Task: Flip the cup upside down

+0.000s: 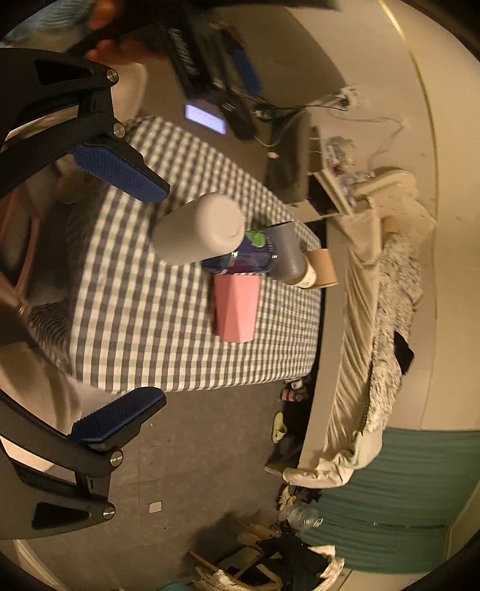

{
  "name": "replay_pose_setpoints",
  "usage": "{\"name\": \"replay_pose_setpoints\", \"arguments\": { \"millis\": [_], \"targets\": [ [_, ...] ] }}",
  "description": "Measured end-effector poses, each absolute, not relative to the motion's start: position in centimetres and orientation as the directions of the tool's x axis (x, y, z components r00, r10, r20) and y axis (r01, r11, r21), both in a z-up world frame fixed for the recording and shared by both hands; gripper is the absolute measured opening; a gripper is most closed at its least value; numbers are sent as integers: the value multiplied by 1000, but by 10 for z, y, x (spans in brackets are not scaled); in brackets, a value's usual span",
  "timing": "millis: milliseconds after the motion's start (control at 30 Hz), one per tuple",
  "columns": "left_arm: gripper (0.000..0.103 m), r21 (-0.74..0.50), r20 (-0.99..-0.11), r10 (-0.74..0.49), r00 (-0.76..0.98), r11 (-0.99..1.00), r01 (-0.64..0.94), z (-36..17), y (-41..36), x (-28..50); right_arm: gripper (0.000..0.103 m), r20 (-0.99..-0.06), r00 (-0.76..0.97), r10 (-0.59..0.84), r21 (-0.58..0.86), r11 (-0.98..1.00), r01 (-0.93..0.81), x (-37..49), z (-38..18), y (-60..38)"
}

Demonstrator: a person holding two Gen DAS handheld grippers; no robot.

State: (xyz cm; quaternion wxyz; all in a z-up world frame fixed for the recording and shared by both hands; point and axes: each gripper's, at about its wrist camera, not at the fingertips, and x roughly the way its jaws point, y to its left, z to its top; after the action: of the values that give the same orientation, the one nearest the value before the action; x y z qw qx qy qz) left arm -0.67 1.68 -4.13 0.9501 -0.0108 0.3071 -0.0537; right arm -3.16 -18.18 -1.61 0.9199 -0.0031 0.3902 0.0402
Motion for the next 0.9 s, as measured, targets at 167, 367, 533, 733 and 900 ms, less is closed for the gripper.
{"name": "replay_pose_setpoints", "arguments": {
  "millis": [167, 367, 533, 733, 900],
  "targets": [
    [103, -34, -609, -47, 792, 999, 32, -59, 37, -13, 103, -708, 704, 47, 38, 999, -28, -31, -29, -170],
    [103, -43, -628, -45, 777, 999, 24, -73, 44, -17, 103, -729, 684, 9, 9, 1000, -4, -28, -46, -167],
    [103, -45, -635, -58, 771, 998, 38, -74, 40, -15, 103, -733, 681, -4, 8, 1000, 15, -26, -51, -170],
    [103, -29, -630, -57, 774, 998, 50, -73, 34, -15, 103, -732, 681, -18, -2, 1000, 25, -26, -51, -172],
    [103, -35, -634, -60, 771, 998, 49, -72, 32, -15, 103, -730, 683, -18, -10, 1000, 17, -27, -50, -170]
  ]
}}
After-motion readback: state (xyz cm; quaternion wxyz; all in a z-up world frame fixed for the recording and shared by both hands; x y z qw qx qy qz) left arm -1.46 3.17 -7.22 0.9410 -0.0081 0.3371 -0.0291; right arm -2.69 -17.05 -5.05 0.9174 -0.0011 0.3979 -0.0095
